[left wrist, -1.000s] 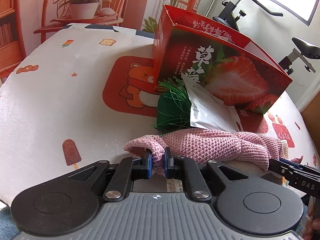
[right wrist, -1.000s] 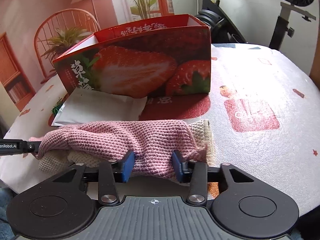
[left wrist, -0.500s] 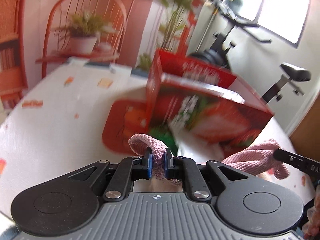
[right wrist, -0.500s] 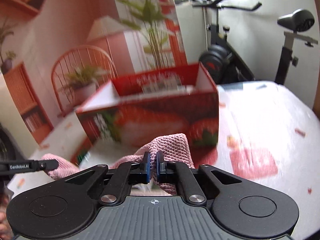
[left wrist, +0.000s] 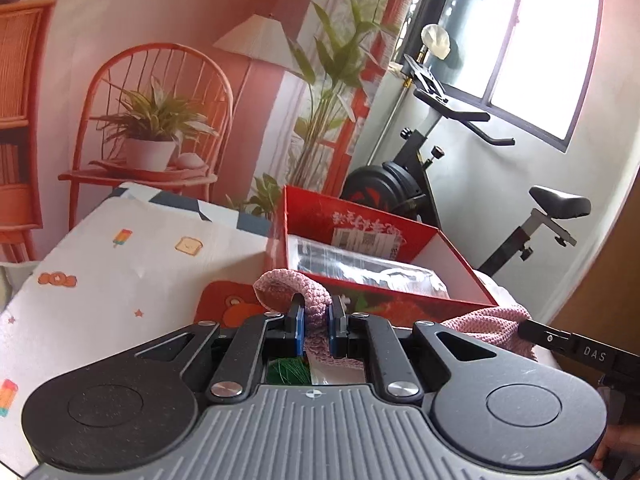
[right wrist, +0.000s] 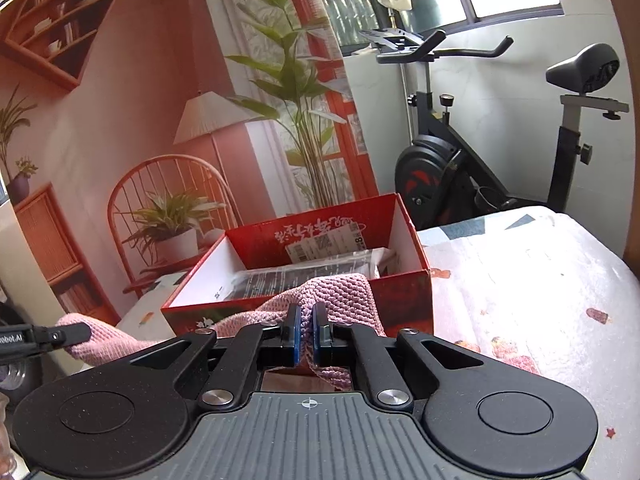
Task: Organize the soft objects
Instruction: 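Lift the pink towel over the red box and open both grippers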
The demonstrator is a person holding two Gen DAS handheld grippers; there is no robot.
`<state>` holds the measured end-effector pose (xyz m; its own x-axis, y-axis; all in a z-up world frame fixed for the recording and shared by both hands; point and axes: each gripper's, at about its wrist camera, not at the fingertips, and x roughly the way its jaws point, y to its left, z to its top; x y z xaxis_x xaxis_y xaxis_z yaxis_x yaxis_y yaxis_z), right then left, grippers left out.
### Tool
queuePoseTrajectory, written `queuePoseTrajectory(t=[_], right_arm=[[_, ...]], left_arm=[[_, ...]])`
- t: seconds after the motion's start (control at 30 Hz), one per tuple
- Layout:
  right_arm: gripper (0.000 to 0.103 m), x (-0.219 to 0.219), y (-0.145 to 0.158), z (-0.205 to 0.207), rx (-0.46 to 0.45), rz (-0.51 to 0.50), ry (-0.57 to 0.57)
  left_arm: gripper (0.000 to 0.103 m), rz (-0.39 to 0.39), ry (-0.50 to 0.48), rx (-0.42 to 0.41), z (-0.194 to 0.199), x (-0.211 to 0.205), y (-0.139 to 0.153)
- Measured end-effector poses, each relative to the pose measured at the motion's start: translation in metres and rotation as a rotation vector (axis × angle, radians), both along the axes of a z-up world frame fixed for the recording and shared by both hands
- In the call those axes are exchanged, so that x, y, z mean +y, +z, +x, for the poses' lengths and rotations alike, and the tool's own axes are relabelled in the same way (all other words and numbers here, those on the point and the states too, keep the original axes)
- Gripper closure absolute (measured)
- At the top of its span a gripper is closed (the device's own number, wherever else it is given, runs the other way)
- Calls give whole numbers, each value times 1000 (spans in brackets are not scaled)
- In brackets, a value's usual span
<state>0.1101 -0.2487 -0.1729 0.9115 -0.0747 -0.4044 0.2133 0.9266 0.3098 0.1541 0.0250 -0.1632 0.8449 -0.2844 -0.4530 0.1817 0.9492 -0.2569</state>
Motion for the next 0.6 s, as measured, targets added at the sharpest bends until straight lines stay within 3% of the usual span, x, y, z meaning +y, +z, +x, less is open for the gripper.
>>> queuePoseTrajectory(t=[0.2, 0.4, 0.53, 0.6], right_arm=[[98, 1, -1, 14, 14, -12, 12], [98, -20, 21, 44, -12, -40, 0], [98, -34, 33, 74, -10, -119, -19], [98, -41, 36, 93, 8, -159, -21]], left_arm=[[91, 48, -14, -5, 17, -9, 4], [91, 101, -30, -111, 47, -25, 31], [91, 132, -39, -153, 79, -46, 46], [91, 152, -43, -130, 101, -58, 47]])
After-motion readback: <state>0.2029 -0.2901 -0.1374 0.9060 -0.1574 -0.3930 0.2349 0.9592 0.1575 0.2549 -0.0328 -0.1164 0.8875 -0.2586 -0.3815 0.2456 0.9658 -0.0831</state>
